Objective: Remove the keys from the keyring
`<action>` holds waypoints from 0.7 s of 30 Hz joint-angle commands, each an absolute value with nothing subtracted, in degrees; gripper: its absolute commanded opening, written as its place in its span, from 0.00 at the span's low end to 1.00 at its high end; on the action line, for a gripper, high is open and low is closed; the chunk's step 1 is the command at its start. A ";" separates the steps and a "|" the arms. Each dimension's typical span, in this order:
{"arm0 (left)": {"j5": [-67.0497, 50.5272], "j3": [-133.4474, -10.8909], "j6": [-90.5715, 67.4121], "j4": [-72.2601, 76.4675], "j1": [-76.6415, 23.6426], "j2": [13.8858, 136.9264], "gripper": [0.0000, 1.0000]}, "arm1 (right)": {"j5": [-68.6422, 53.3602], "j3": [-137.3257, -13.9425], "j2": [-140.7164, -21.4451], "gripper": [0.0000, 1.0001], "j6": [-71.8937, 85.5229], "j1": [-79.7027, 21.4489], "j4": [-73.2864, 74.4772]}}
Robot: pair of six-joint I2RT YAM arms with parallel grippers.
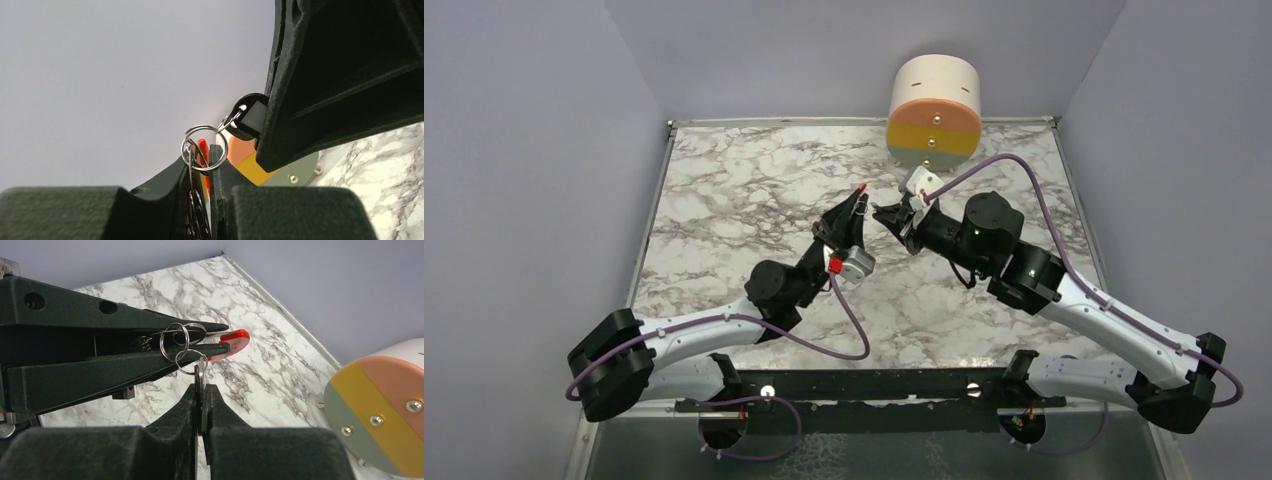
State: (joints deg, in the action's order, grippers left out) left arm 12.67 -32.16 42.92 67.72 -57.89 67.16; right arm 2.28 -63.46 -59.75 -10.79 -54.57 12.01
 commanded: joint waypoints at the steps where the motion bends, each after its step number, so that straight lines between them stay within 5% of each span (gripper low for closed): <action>1: 12.37 -32.70 48.50 64.96 -57.66 64.17 0.00 | 4.13 -64.15 -59.60 0.02 -11.16 -54.29 12.28; 21: 2.44 -51.37 43.56 16.53 -57.04 56.33 0.00 | 2.14 -63.02 -60.24 0.02 -14.10 -54.32 9.18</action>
State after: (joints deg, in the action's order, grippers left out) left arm 4.84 -46.63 47.11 24.58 -57.10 56.90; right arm 2.57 -63.20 -60.49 -12.73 -54.52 10.68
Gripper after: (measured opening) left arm 0.159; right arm 0.037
